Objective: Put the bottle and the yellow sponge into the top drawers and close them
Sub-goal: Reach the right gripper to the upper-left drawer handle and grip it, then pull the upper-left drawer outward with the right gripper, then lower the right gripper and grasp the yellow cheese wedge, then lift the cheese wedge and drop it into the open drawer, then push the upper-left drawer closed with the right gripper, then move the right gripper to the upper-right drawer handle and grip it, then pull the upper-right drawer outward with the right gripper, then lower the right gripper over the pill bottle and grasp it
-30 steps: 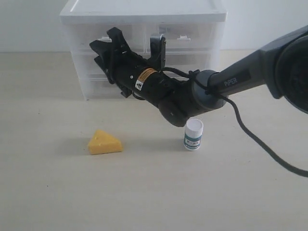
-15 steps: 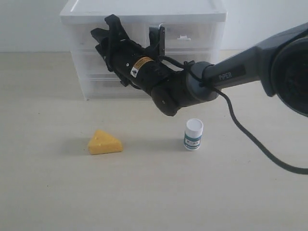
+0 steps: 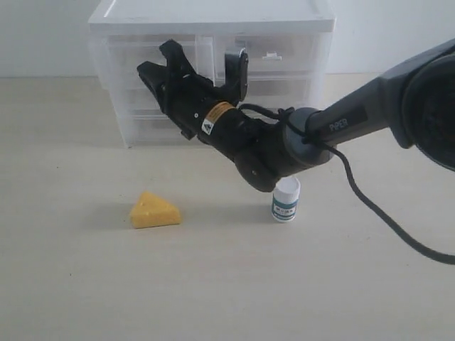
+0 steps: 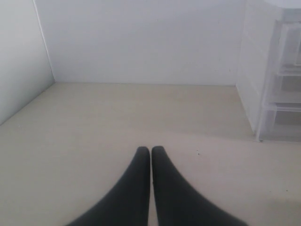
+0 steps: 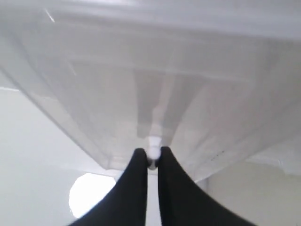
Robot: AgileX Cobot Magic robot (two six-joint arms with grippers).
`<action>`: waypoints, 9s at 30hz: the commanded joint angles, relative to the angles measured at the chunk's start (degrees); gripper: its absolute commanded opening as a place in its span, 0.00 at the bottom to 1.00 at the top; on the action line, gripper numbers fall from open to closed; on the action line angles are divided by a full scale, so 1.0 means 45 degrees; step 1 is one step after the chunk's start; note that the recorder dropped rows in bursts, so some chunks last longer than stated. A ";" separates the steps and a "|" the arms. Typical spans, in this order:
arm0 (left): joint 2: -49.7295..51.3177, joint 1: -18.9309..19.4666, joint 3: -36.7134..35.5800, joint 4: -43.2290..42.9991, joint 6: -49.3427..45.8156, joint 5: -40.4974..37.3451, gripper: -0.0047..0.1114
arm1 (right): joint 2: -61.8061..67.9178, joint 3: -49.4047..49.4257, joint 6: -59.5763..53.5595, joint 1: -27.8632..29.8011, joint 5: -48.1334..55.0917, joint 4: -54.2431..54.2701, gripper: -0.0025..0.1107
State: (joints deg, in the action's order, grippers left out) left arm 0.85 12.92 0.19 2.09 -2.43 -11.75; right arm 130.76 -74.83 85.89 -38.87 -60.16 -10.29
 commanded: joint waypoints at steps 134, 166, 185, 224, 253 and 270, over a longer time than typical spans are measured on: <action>0.0049 -0.0032 -0.0043 0.0090 0.0116 0.0047 0.07 | -0.5057 -0.1572 -1.0987 -0.4025 1.9542 -1.2978 0.03; 0.0049 -0.0032 -0.0043 0.0090 0.0116 0.0047 0.07 | -0.8640 0.2916 -0.4980 0.3623 0.8155 -1.0366 0.03; 0.0049 -0.0032 -0.0043 0.0090 0.0116 0.0047 0.07 | -0.5668 0.5647 0.2015 0.5428 0.3063 -0.4794 0.03; 0.0049 -0.0032 -0.0043 0.0090 0.0116 0.0047 0.07 | -0.3506 0.3233 0.3419 0.5083 0.2711 -0.4486 0.08; 0.0049 -0.0032 -0.0043 0.0090 0.0116 0.0047 0.07 | -0.5988 0.9443 -0.0376 0.5082 -0.2178 -0.6453 0.03; 0.0049 -0.0032 -0.0043 0.0090 0.0116 0.0047 0.07 | -0.9904 1.1631 -0.6620 0.5106 0.2257 -1.0938 0.64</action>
State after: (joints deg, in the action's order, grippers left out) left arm 0.85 12.92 0.19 2.09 -2.43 -11.75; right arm 89.99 -24.48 63.07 -16.05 -56.01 -60.41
